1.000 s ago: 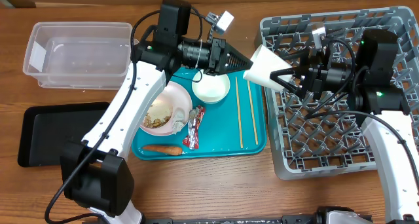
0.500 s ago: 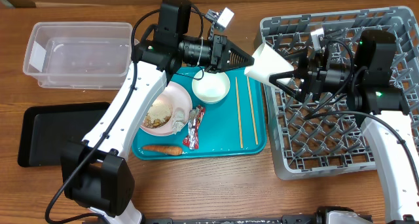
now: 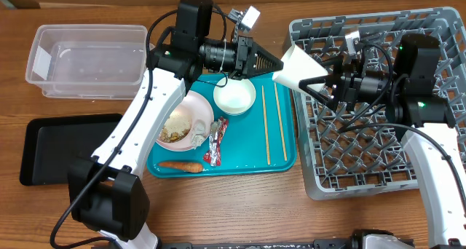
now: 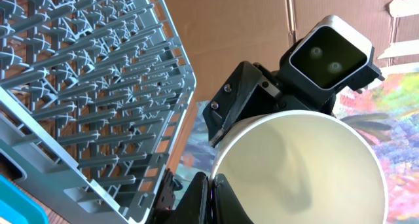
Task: Sort waste into correct bins and load items into the dishwasher
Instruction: 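Open the left gripper and carry the cup over the rack with the right, then lower the cup into the right side of the rack and release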
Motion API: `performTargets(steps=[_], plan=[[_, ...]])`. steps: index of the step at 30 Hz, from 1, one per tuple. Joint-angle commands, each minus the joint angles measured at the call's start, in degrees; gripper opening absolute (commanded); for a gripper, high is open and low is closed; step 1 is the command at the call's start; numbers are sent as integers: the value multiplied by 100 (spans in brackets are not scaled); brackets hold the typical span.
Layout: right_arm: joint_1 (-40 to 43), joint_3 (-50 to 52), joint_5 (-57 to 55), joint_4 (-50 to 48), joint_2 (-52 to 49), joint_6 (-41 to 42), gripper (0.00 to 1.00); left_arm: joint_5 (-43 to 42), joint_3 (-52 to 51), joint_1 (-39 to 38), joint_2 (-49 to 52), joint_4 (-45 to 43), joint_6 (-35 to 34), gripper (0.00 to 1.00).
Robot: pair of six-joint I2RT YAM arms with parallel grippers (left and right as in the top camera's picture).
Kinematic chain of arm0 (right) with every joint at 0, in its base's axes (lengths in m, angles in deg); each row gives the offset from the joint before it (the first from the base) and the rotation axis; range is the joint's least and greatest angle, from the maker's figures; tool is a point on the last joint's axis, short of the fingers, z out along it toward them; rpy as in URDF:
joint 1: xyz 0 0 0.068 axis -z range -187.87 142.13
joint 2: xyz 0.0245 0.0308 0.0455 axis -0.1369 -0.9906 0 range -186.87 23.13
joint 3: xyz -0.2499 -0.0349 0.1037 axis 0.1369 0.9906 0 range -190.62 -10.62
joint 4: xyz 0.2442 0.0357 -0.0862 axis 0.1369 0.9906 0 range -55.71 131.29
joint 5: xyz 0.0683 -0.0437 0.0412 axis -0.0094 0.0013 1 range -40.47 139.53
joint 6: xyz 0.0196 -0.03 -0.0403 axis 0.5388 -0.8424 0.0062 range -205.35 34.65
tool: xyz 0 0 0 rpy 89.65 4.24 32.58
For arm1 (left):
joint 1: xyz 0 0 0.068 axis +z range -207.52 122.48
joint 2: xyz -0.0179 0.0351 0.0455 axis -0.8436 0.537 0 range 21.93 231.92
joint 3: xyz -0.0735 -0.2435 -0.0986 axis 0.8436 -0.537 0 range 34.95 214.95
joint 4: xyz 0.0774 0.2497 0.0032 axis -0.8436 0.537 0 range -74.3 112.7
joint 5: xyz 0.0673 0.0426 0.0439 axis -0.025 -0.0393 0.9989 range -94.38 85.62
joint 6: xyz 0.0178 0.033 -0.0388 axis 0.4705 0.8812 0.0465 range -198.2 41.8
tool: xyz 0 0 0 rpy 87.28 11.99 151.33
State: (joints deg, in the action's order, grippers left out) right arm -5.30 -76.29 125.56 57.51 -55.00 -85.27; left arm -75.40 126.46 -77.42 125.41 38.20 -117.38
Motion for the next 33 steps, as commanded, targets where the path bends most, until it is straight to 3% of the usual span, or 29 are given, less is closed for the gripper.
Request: performTargets(steps=[1, 8, 12, 14, 20, 24, 30, 33], plan=[[-33, -146, 50, -9, 9, -15, 69, 96, 96, -37, 28, -48, -160, 4], [-31, -146, -293, -59, 9, -11, 52, 98, 96, -33, 28, -42, 2, 7], [-26, -149, -981, 2, 11, 24, 49, 490, 96, -11, 28, 275, 765, 47], [-26, -149, -1600, 101, 11, 111, 47, 1180, 96, 37, 28, 741, 1093, 56], [-20, -208, -2988, 684, 33, 144, 42, 3980, 96, 227, 28, 1991, 2074, 63], [55, -664, -4328, 1886, 37, 168, 42, 5086, 96, 446, 26, 2326, 2295, 62], [533, -1668, -5982, 3810, 37, 649, 42, 5305, 96, 807, 26, 2413, 2404, 62], [1235, -1917, -6363, 4334, 37, 1237, 42, 5390, 96, 935, 26, 2420, 2566, 62]])
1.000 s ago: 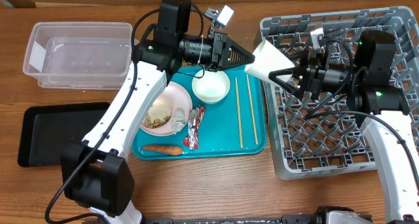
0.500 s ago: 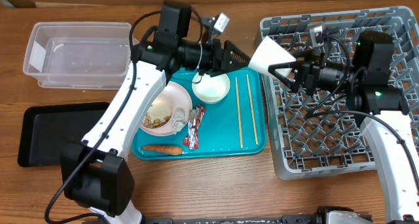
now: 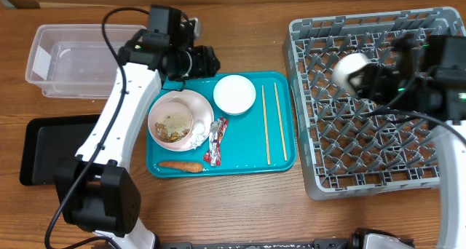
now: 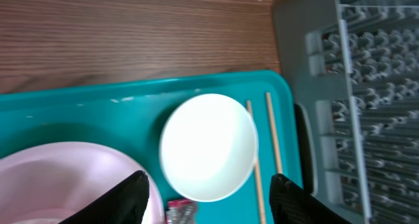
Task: Sort waste into correct bins and load items into the dishwasher
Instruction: 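Lower the cup into the right side of the rack and release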
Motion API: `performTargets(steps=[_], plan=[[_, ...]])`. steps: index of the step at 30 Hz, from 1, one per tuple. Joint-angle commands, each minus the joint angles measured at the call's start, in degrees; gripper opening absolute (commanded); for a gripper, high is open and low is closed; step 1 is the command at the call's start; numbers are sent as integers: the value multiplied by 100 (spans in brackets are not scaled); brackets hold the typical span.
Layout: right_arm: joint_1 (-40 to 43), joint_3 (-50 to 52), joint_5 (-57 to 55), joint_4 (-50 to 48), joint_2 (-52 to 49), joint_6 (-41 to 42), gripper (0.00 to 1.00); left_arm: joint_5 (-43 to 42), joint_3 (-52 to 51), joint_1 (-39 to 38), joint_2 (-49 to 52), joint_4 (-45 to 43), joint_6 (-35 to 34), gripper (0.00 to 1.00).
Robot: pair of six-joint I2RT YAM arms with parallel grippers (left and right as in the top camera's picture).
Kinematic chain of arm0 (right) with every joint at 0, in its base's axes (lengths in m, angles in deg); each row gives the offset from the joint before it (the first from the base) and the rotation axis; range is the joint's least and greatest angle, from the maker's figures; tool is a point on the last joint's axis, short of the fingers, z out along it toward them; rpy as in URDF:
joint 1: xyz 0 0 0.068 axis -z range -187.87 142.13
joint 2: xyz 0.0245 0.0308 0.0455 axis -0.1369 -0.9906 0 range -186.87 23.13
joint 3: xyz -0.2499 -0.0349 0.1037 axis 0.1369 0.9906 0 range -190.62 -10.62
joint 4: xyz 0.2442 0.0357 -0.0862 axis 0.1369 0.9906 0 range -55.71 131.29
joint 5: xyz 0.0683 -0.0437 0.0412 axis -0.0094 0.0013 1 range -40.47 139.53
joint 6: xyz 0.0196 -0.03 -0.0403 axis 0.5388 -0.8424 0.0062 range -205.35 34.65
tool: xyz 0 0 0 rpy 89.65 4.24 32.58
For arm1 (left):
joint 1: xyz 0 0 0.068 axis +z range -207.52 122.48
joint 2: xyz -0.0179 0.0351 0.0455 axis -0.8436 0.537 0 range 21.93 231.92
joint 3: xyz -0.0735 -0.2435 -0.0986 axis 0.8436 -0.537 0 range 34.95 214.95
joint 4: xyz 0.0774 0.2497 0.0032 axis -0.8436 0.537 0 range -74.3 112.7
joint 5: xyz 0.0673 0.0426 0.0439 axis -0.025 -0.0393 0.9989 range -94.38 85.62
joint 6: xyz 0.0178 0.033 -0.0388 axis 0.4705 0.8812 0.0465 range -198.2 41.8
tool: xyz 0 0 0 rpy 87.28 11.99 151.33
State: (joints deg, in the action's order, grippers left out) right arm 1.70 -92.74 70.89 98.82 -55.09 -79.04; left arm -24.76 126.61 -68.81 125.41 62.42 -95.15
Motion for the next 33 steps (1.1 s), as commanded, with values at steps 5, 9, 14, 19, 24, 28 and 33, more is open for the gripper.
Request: performTargets(steps=[5, 9, 14, 19, 24, 28, 33], plan=[[1692, -271, -1207, 470, -55, 848, 42, 527, 81, 94, 26, -4, 507, 62], [2555, -269, -1410, 719, -332, 874, 42, 579, 81, 92, 26, 7, 518, 62], [2975, -269, -1578, 999, -953, 876, 42, 579, 81, 85, 26, -2, 516, 62], [2983, -269, -2009, 1078, -1513, 879, 41, 579, 81, 85, 26, -2, 518, 62], [2983, -269, -2216, 1060, -1923, 879, 45, 579, 81, 76, 26, -2, 518, 63], [2983, -269, -2146, 946, -2096, 874, 79, 579, 81, 76, 26, 2, 518, 64], [2983, -470, -1742, 933, -2026, 872, 93, 581, 81, 76, 26, 20, 518, 66]])
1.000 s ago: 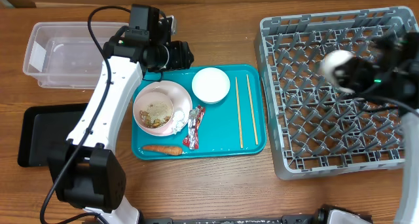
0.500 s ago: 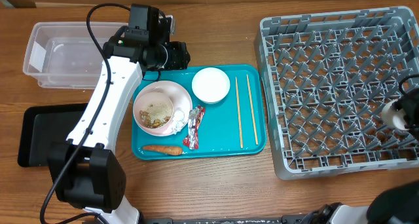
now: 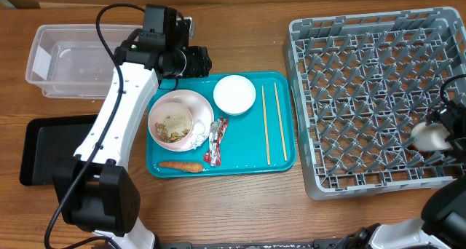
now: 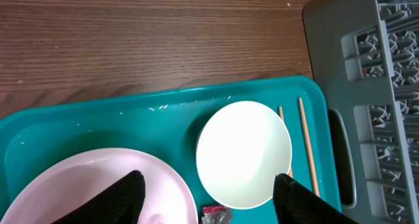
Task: Sort waste into correct bins and load items into the dishwasher
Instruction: 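Lower the cup into the right side of the rack and release, then reach the right gripper to the white bowl and grasp its rim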
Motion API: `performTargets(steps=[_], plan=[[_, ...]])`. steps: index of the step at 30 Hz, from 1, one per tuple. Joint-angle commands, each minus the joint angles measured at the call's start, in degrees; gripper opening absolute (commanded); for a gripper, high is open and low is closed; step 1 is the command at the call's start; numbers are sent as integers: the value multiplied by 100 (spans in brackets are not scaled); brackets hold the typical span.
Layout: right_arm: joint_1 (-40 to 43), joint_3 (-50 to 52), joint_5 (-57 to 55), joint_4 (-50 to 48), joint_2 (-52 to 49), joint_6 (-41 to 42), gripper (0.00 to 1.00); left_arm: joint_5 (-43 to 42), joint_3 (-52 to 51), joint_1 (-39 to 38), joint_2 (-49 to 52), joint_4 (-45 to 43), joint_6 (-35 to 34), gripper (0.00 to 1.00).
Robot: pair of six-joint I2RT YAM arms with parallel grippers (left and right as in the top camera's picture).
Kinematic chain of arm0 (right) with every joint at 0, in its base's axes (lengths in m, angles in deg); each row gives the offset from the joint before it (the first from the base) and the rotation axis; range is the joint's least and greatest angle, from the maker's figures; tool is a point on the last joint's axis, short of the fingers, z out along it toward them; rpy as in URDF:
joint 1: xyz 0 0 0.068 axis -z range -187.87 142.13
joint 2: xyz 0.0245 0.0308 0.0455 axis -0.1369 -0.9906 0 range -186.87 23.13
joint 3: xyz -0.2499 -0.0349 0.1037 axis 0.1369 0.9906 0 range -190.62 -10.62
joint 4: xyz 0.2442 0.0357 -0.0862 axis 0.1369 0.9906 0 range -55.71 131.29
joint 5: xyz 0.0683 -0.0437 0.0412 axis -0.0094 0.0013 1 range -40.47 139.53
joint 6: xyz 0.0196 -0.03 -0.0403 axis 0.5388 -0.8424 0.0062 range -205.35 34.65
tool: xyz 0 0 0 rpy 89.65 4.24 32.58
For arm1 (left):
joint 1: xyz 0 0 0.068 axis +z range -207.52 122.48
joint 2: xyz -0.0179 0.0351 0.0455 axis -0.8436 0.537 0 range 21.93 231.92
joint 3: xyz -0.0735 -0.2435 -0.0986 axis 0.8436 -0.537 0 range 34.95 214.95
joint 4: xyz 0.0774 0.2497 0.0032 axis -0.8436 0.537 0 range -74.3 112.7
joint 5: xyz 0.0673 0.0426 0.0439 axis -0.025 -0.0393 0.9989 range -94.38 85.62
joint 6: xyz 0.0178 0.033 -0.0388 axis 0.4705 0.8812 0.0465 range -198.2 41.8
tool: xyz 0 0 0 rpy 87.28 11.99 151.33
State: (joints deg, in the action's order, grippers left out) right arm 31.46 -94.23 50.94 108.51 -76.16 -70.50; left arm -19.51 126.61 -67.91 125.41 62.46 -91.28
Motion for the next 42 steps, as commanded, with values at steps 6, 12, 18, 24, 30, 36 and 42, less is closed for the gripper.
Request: performTargets(steps=[6, 12, 18, 24, 30, 36, 42], plan=[[-96, -1257, 1432, -28, 313, -308, 88, 61, 81, -13, 26, 236, 131, 66], [-1331, -2070, 2291, -225, 485, -636, 85, 535, 81, -13, 26, 686, 127, 66], [-3418, -2059, 2173, -822, 295, -634, 85, 831, 81, 68, 26, 1145, 55, 65], [-5123, -2059, 1272, -1443, -409, -577, 82, 857, 81, 313, 26, 1471, -238, 64], [-6011, -2059, 1097, -1808, -1556, -339, 78, 1250, 81, 404, 26, 1635, -238, 65], [-6282, -2059, 1021, -2015, -2470, 157, 69, 1322, 81, 404, 26, 1696, -236, 66], [-6378, -2059, 1016, -1906, -2879, 175, 39, 1322, 81, 404, 26, 1707, -236, 66]])
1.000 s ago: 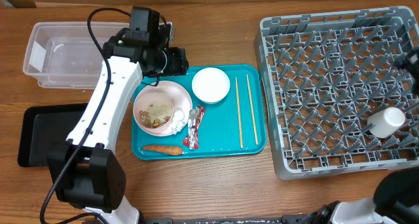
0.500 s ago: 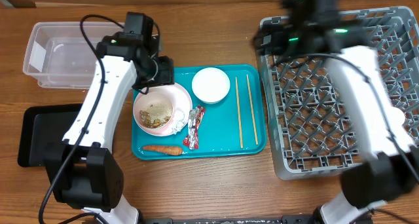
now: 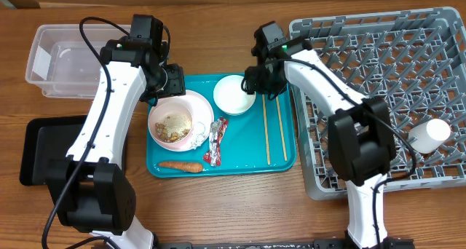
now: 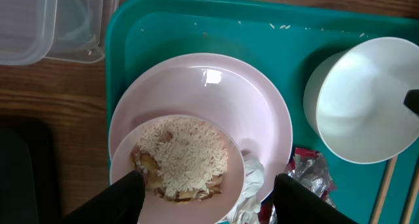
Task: Sort waste into correct bins and load items into the dishwasher
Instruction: 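Reach the right gripper to the white bowl and grasp its rim, then lift the white bowl and set it in the rack's upper right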
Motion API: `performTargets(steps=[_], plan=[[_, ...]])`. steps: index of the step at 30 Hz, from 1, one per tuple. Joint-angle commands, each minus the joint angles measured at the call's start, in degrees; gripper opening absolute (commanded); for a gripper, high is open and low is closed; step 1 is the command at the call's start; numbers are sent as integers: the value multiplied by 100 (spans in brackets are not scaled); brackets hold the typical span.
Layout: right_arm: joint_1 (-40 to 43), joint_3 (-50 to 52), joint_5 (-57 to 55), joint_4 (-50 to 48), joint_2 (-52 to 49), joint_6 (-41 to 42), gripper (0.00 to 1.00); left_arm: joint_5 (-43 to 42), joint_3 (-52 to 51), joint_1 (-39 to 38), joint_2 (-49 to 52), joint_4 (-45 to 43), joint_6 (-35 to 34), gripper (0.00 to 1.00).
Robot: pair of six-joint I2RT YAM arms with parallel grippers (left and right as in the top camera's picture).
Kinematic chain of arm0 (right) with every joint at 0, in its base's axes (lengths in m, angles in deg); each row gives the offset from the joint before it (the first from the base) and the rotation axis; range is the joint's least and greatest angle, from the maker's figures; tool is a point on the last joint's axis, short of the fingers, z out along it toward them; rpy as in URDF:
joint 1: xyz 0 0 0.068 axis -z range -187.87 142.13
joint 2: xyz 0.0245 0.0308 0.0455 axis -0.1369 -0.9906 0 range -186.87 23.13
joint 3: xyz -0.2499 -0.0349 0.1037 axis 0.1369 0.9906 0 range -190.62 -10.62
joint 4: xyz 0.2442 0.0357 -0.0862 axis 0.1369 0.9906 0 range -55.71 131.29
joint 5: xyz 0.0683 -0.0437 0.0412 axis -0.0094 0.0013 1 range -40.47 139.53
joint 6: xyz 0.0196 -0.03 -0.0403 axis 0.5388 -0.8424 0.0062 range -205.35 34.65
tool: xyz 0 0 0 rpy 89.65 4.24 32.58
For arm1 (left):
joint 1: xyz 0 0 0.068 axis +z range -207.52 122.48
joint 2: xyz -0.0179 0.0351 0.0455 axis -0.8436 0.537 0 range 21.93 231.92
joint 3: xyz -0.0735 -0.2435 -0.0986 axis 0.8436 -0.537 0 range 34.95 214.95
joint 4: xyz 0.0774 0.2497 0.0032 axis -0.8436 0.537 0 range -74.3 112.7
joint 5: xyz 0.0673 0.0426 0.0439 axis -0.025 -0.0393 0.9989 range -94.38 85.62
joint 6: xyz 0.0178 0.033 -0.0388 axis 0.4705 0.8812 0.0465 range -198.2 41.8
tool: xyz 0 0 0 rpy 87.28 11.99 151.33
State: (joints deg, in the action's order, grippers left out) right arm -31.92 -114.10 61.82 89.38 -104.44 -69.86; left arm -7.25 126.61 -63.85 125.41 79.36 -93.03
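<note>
On the teal tray (image 3: 244, 151) stands a pink plate (image 4: 216, 86) with a small pink bowl of rice (image 4: 180, 158) and a crumpled napkin (image 4: 252, 181). Beside it are a white bowl (image 3: 231, 95), a foil wrapper (image 3: 216, 141), a carrot (image 3: 182, 165) and chopsticks (image 3: 266, 125). My left gripper (image 4: 209, 207) hangs open just above the rice bowl, fingers wide to either side. My right gripper (image 3: 262, 81) is at the white bowl's right rim; its jaws do not show clearly. A white cup (image 3: 429, 135) lies in the grey dish rack (image 3: 364, 154).
A clear plastic bin (image 3: 87, 56) stands at the back left, with a black tray (image 3: 44, 147) in front of it. The right arm stretches from the rack across to the teal tray's back right corner.
The cup now lies in the rack's right side, free of the right gripper, which has moved left to the white bowl. My left gripper has moved from the tray's back edge to over the pink plate.
First both grippers met at the white cup in the air between tray and rack. Then the right gripper held the cup over the rack while the left hung open over the tray. The cup reached the rack's right side and now lies there.
</note>
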Motion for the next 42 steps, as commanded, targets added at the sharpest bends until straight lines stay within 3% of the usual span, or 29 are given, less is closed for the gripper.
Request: performTargets(steps=[1, 2, 7, 15, 17, 21, 25, 27, 42], plan=[[-37, -72, -98, 9, -50, 111, 28, 96, 81, -2, 26, 20, -61, 66], [-35, -81, -136, -2, -42, 120, 20, 96, 81, -2, 26, 20, -61, 66], [216, -575, -378, 199, 254, 254, 4, 96, 81, -2, 26, 17, -61, 66], [1075, -2404, -1021, 1311, 999, -94, 4, 96, 81, -2, 26, 20, -59, 66], [1287, -2653, -1860, 1541, 1209, -94, 4, 96, 81, -2, 26, 20, -59, 66], [1703, -2708, -4806, 1808, 1519, 42, 4, 96, 81, -2, 26, 15, -61, 66], [2122, -2590, -8264, 2302, 1488, 1532, 4, 94, 81, -2, 26, -7, -63, 66], [2387, -2439, -8854, 2258, 1438, 1871, 4, 94, 81, -2, 26, -50, -63, 66], [4140, -1198, -8609, 1611, 337, 2269, 4, 26, 81, -7, 26, -197, -444, 66]])
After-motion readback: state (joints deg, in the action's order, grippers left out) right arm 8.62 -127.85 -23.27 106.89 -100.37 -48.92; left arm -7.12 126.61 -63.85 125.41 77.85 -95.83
